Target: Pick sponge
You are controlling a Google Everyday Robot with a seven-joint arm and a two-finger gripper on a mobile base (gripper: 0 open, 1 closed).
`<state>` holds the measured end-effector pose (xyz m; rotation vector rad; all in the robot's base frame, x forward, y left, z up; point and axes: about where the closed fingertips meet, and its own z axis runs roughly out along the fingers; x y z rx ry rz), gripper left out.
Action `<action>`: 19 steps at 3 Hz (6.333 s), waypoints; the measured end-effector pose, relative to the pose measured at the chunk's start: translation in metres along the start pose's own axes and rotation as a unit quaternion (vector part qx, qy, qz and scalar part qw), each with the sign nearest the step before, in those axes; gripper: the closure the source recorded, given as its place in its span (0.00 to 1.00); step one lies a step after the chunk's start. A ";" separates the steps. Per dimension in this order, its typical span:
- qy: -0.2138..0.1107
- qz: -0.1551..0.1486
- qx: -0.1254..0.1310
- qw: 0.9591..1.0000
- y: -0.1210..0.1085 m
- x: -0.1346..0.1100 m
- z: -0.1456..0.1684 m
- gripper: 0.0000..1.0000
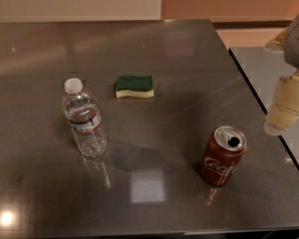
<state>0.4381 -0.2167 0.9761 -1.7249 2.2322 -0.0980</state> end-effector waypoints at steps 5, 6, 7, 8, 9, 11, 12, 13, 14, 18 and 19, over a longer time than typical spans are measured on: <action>-0.134 -0.056 -0.015 0.989 -0.058 -0.113 0.024 0.00; -0.153 -0.073 -0.031 0.985 -0.060 -0.155 0.051 0.00; -0.153 -0.080 -0.045 0.984 -0.064 -0.188 0.086 0.00; -0.140 -0.087 -0.059 0.985 -0.070 -0.215 0.122 0.00; -0.120 -0.094 -0.077 0.985 -0.076 -0.237 0.155 0.00; -0.084 -0.121 -0.105 0.983 -0.069 -0.264 0.202 0.00; -0.064 -0.131 -0.116 0.982 -0.067 -0.266 0.220 0.00; -0.045 -0.138 -0.127 0.981 -0.066 -0.265 0.231 0.15; -0.037 -0.140 -0.134 0.980 -0.068 -0.262 0.232 0.38; -0.104 -0.172 -0.125 0.972 -0.077 -0.251 0.115 1.00; -0.110 -0.171 -0.118 0.972 -0.080 -0.256 0.117 1.00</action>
Offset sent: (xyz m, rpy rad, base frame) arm 0.0253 0.0164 0.0081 0.0631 -0.0373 0.0303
